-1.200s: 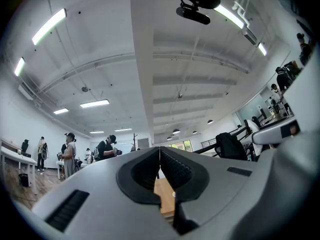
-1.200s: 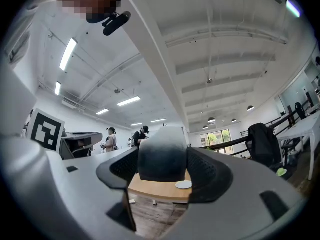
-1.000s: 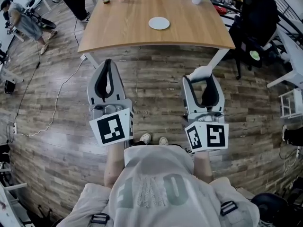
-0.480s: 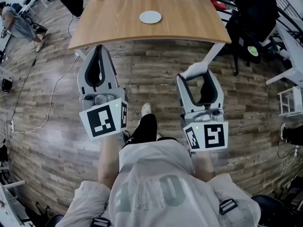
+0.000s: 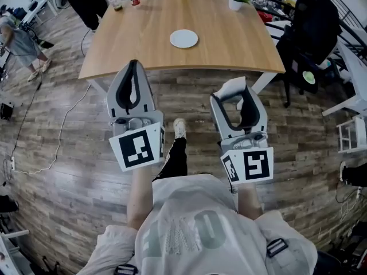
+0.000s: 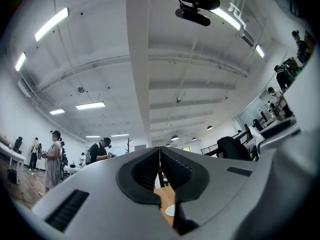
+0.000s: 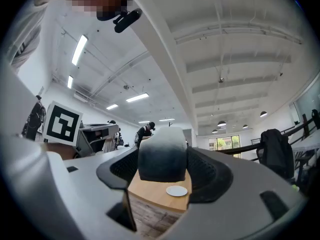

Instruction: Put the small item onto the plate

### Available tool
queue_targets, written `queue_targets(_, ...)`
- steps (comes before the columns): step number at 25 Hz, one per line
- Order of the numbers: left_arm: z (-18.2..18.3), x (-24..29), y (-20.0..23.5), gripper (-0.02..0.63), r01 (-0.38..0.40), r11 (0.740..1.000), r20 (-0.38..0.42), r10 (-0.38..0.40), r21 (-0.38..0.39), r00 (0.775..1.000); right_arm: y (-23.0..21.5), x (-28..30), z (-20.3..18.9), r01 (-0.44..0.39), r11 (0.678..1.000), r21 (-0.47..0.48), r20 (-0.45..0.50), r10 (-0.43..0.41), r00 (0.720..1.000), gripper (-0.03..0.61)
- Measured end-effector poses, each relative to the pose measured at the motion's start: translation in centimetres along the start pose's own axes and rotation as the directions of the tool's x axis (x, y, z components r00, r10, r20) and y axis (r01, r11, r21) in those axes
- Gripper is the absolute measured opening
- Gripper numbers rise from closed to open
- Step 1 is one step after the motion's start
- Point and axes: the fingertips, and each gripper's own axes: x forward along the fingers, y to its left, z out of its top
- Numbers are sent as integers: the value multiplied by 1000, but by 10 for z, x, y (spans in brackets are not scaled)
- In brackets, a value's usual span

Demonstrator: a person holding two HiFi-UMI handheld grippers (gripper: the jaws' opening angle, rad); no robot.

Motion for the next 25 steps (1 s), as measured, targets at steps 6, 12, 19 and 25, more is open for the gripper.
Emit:
queue_targets(6, -57, 102, 25, 9, -1, 1000, -9, 1, -9, 1000, -37, 110, -28, 25, 1000, -5, -24, -25, 999, 310)
queue_targets(12, -109, 207, 47, 9, 16, 999, -55, -18, -40, 998, -74, 233, -44, 24, 1000, 10, -59, -23, 998, 310)
queue_targets(19, -152, 303, 85, 9, -1, 1000, -94, -2, -28, 996, -97, 343, -50, 32, 999, 4, -79, -32, 996, 310)
queue_targets(25, -186, 343, 95, 9, 18, 999, -132, -25, -50, 991, -109, 395, -76, 32, 999, 16, -157, -29, 987, 310)
